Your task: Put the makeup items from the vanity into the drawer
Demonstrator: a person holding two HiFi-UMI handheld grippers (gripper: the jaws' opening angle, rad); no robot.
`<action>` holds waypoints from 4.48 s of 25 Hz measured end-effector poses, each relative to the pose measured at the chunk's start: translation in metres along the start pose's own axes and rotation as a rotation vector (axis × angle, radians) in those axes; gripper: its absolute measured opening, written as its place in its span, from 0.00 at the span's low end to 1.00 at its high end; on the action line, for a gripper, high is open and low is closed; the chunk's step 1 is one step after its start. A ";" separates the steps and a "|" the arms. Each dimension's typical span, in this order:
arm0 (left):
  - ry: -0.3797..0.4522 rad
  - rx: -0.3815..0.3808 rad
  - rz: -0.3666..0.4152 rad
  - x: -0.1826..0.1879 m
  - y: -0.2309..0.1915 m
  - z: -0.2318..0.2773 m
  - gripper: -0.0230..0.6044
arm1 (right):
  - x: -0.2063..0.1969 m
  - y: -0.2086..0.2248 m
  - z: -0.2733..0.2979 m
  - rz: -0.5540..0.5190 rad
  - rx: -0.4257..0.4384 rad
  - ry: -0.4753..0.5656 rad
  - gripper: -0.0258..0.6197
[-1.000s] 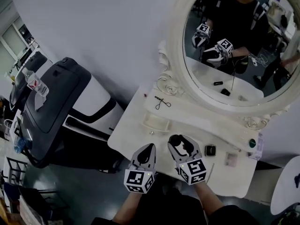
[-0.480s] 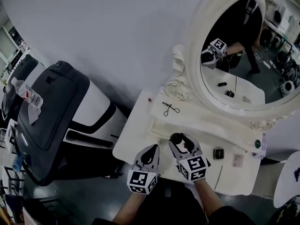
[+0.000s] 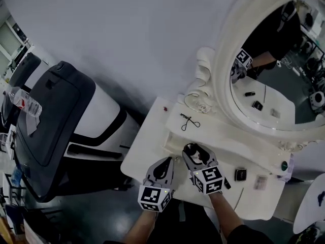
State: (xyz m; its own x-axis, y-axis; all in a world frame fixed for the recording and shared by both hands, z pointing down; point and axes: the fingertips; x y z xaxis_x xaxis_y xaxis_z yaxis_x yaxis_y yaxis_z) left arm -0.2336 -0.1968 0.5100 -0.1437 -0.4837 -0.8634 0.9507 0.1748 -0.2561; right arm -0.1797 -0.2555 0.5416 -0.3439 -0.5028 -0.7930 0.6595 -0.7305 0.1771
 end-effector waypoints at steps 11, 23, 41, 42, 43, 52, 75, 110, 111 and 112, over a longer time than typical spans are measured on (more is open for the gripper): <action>-0.001 0.036 -0.036 -0.007 -0.011 0.013 0.06 | -0.019 -0.003 0.046 -0.018 0.065 -0.160 0.41; -0.001 0.052 -0.053 -0.014 -0.016 0.014 0.06 | -0.009 -0.001 0.041 -0.062 0.058 -0.081 0.41; 0.069 -0.036 0.080 0.047 0.031 -0.027 0.06 | 0.032 -0.014 -0.080 -0.021 -0.013 0.200 0.08; 0.071 -0.045 0.089 0.049 0.034 -0.029 0.06 | 0.033 -0.015 -0.085 -0.016 -0.019 0.209 0.08; 0.074 -0.053 0.098 0.050 0.036 -0.031 0.06 | 0.033 -0.015 -0.089 -0.009 -0.026 0.218 0.08; 0.111 -0.125 0.132 0.059 0.049 -0.042 0.06 | 0.029 -0.023 -0.115 0.018 -0.095 0.274 0.08; -0.005 -0.570 -0.217 -0.040 0.206 -0.061 0.06 | -0.140 0.014 -0.311 0.531 -0.023 0.549 0.22; -0.128 -0.459 0.056 -0.099 0.241 -0.060 0.06 | -0.192 0.032 -0.275 0.330 -0.123 0.264 0.22; -0.131 -0.457 0.058 -0.100 0.240 -0.057 0.06 | -0.193 0.035 -0.271 0.323 -0.131 0.249 0.22; -0.134 -0.457 0.059 -0.101 0.240 -0.054 0.06 | -0.193 0.039 -0.266 0.314 -0.138 0.232 0.22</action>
State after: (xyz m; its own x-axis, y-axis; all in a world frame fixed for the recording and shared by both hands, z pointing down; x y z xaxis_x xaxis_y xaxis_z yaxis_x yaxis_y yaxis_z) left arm -0.0062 -0.0599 0.5124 -0.0274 -0.5628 -0.8261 0.7339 0.5498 -0.3989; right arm 0.0902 -0.0641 0.5470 0.0381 -0.5624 -0.8260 0.7973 -0.4812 0.3643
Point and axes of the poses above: the fingertips, and each gripper's own axes: z forward along the fingers, y to its right, x out of its top, and after that the axes turned 9 degrees about -y, right-handed
